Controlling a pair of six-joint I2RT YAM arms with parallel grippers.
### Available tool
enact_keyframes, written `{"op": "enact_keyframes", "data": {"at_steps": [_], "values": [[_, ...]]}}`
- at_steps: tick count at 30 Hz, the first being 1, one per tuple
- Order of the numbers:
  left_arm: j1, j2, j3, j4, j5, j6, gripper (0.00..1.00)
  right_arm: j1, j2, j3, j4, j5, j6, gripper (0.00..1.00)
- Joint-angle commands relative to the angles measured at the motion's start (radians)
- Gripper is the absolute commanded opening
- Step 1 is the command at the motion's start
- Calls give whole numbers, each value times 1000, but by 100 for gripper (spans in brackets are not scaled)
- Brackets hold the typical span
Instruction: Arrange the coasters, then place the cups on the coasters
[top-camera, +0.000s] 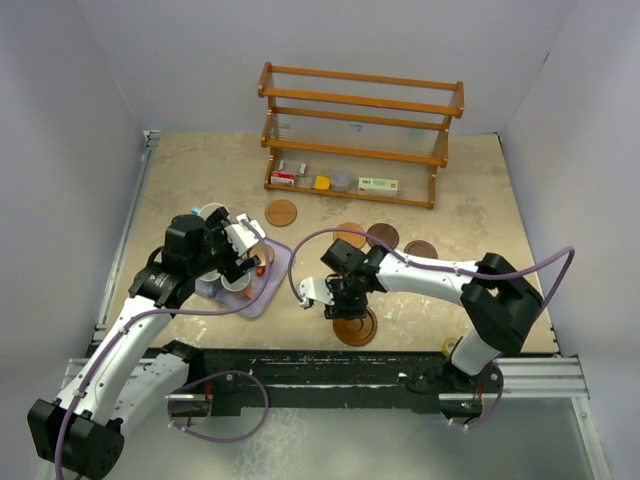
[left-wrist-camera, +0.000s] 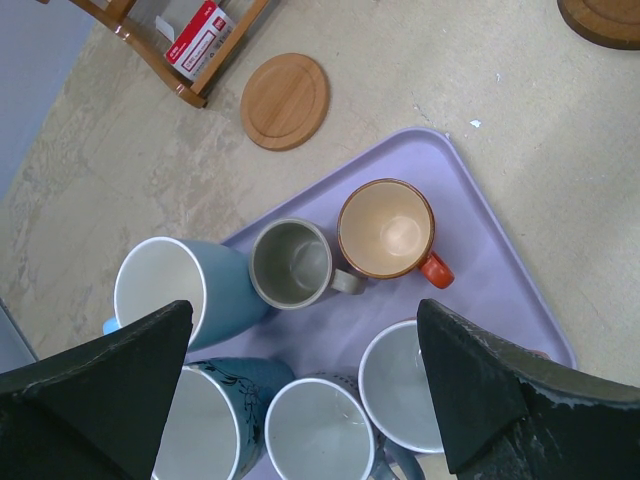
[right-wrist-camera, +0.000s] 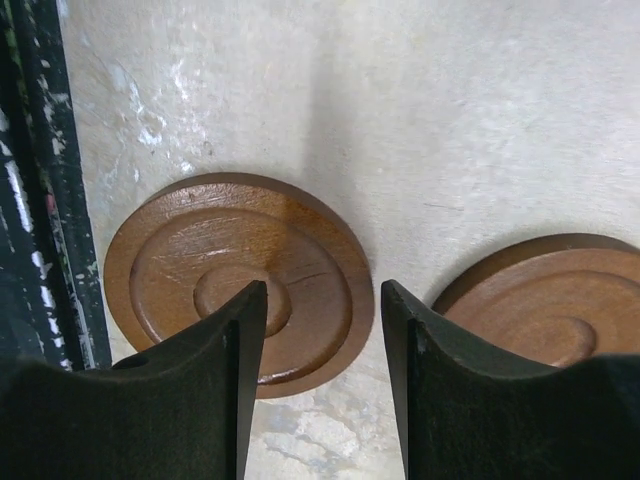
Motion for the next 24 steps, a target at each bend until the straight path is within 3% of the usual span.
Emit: {"op": "enact_keyframes", "data": {"at_steps": [1, 11, 24], "values": [[7, -15, 14, 42, 16, -11, 91, -26, -70, 95, -23, -39, 24, 53], [7, 0, 59, 3, 8, 19, 91, -108, -207, 73, -63, -4, 59, 58], [7, 18, 118, -27, -65, 32, 94, -316, -437, 61, -49, 84, 297, 67]]}}
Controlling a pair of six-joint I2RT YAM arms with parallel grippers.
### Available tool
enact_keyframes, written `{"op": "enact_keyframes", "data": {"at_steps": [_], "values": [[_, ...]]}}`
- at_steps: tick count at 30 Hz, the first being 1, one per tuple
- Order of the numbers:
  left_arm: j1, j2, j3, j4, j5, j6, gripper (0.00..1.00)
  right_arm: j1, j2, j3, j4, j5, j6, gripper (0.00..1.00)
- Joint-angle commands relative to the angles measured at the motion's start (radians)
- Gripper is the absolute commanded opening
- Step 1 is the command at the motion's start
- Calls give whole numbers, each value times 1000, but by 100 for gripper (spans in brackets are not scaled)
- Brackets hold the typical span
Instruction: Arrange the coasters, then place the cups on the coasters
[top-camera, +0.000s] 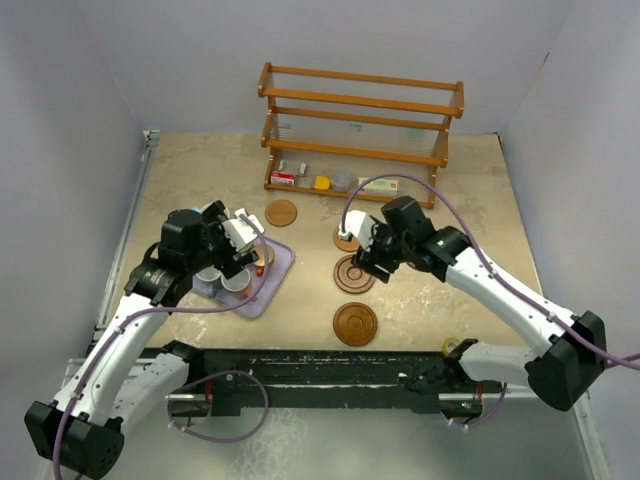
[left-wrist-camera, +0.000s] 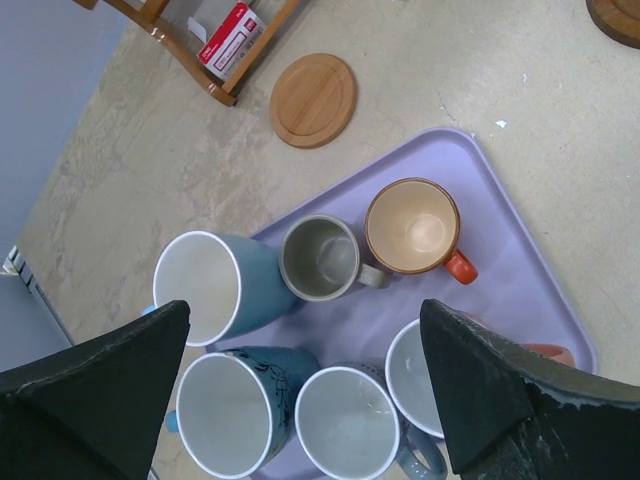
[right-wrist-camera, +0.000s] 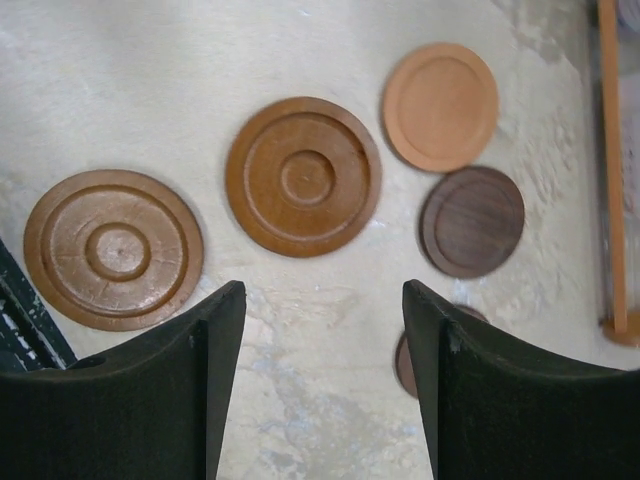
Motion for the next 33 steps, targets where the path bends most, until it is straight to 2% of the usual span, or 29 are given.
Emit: {"op": "enact_keyframes", "data": {"at_steps": [1, 6, 13, 21, 23, 33], "values": [[6, 20, 60, 24, -35, 10, 94, -81, -41, 8, -10, 10, 119, 68], [7, 40, 76, 43, -52, 2, 94, -156, -49, 53, -39, 4, 169, 72], [7, 67, 70, 59, -68, -17, 95, -264, -104, 34, -10, -3, 212, 86], [7, 115, 102, 71, -42, -11, 95, -318, -143, 38, -15, 4, 233, 94], [7, 144, 105, 86, -26, -13, 95, -320, -140, 46, -27, 8, 225, 100], [6, 360, 184, 204, -10, -58, 94, -348, -206, 1, -12, -3, 199, 100]]}}
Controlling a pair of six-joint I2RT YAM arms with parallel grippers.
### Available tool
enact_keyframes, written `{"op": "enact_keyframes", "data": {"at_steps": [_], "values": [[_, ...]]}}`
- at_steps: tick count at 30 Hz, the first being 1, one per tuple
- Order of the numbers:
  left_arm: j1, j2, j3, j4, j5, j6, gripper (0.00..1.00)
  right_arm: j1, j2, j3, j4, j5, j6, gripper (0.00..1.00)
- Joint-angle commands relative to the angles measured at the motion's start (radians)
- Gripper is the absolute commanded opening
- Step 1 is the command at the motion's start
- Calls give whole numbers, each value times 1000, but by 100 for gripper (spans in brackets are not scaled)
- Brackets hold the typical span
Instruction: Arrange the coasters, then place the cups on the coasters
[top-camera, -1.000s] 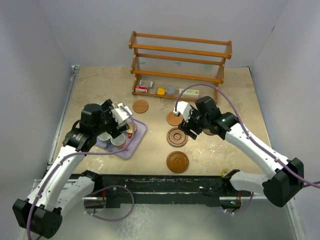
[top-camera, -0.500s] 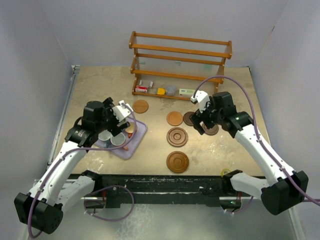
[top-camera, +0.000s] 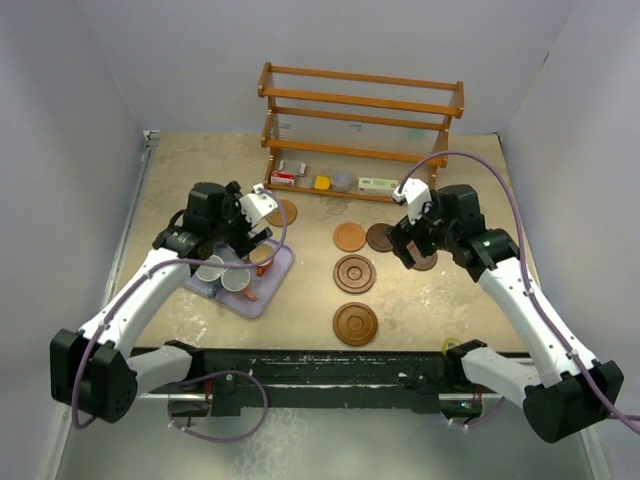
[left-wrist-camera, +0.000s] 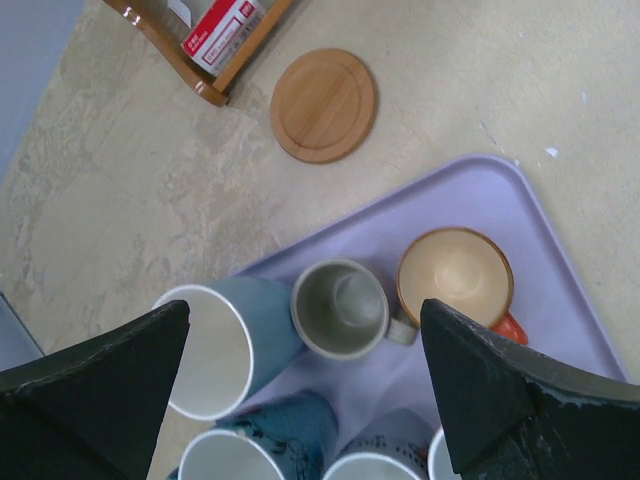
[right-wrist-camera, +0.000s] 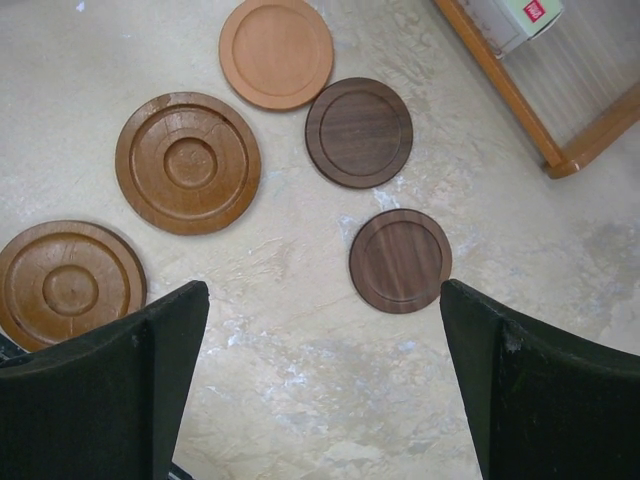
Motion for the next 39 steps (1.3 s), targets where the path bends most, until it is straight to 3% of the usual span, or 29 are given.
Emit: {"op": "enact_keyframes", "data": {"at_steps": [1, 11, 21, 28, 39], "values": [[7, 111, 106, 117, 31, -63, 94, -22, -54, -3, 21, -4, -12, 100], [7, 439, 312, 173, -50, -240, 93, -50, -76, -3, 45, 5, -23, 100], [20, 815, 598, 24, -84, -345, 89, -55, -61, -29, 44, 7, -31, 100], [55, 998, 742, -59, -28, -389, 76, -56, -57, -34, 45, 11, -40, 100], [57, 1034, 761, -105, 46, -450, 54, -56, -49, -34, 43, 15, -50, 100]]}}
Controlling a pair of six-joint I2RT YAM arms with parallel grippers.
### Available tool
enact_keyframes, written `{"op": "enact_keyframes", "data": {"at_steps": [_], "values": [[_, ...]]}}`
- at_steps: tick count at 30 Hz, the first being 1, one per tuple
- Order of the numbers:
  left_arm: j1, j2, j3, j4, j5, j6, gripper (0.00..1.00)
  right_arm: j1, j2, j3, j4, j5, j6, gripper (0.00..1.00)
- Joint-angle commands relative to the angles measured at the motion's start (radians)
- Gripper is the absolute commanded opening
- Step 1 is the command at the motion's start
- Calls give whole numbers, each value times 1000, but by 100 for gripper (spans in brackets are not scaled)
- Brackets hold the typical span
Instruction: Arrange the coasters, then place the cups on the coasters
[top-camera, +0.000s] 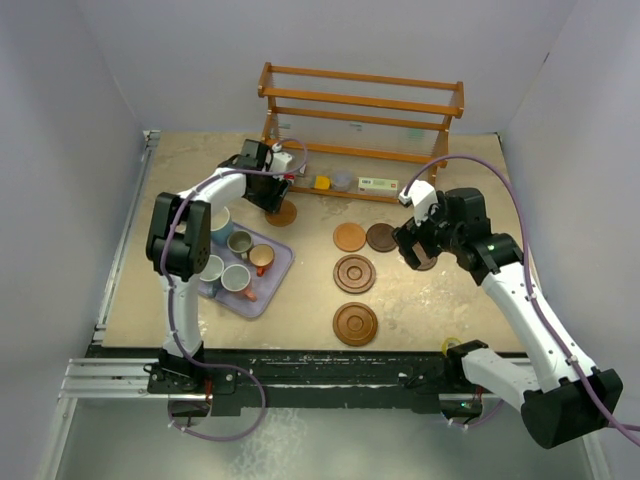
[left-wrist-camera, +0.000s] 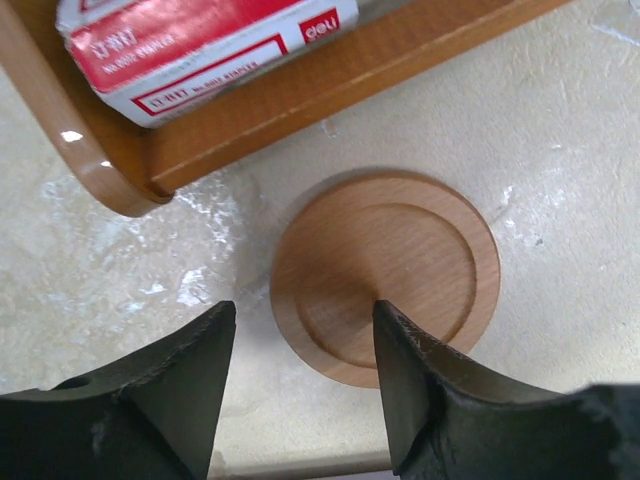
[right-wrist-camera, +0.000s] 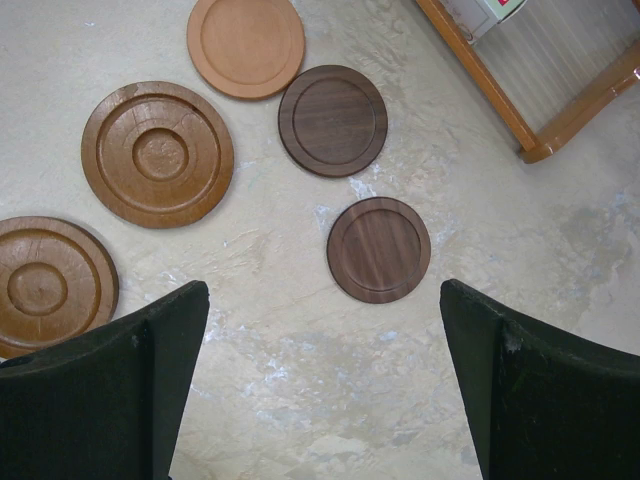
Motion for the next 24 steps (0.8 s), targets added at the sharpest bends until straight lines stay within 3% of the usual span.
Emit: {"op": "enact_keyframes", "data": {"at_steps": [1, 11, 24], "values": [[0, 20, 36, -32, 51, -53, 53, -3, -4, 2, 26, 14, -13, 100], [-28, 24, -13, -42, 125, -111, 43, -3, -19, -8, 32, 35, -21, 100], [-128, 88, 47, -31, 137, -142, 38, -16, -13, -19, 23, 41, -39, 100]]}}
